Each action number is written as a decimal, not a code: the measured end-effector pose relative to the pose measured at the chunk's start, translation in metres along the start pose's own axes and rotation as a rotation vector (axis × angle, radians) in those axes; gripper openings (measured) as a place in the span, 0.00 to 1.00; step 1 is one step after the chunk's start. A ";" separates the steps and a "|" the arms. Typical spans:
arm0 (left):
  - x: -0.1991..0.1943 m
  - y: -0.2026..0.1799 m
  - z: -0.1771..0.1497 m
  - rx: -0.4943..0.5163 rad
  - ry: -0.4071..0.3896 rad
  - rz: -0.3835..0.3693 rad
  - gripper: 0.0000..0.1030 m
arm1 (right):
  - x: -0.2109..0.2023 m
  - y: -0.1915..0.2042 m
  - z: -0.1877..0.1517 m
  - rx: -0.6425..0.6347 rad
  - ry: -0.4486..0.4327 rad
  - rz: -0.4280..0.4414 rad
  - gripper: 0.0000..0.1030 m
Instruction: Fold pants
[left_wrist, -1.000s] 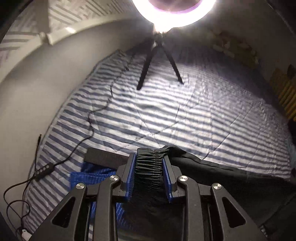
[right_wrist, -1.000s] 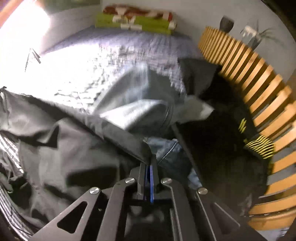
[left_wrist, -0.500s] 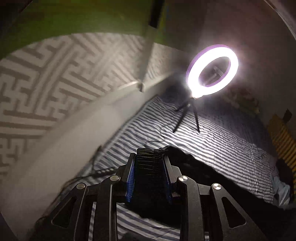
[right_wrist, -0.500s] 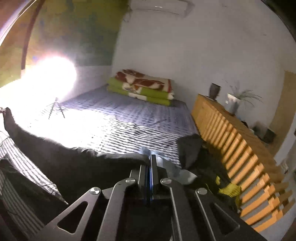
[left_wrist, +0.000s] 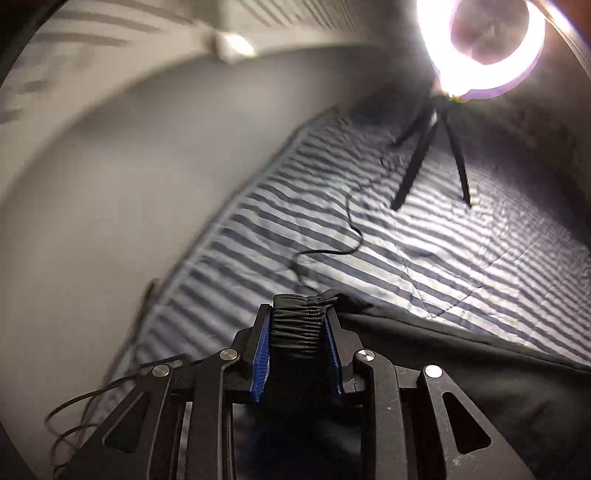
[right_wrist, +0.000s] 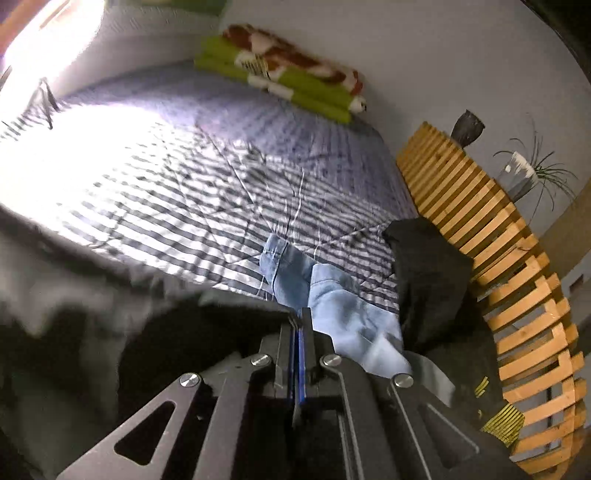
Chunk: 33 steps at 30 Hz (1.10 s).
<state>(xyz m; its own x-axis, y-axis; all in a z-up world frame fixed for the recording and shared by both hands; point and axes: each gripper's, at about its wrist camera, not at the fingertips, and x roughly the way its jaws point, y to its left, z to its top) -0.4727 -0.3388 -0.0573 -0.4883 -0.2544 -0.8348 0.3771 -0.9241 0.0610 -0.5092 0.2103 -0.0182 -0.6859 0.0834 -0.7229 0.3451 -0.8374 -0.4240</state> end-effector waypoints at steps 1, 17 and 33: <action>0.011 -0.009 0.000 0.019 0.021 -0.006 0.28 | 0.011 0.004 0.001 -0.003 0.021 -0.014 0.01; -0.103 0.056 -0.037 0.029 -0.025 -0.114 0.61 | -0.097 -0.051 -0.014 0.214 -0.089 0.196 0.36; -0.225 0.165 -0.233 -0.002 -0.019 -0.165 0.61 | -0.302 -0.072 -0.239 0.410 -0.220 0.386 0.45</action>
<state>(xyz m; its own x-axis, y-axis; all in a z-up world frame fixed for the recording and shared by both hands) -0.1174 -0.3679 0.0134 -0.5586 -0.1045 -0.8228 0.2919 -0.9533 -0.0771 -0.1741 0.3743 0.0999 -0.6919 -0.3447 -0.6344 0.3498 -0.9287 0.1230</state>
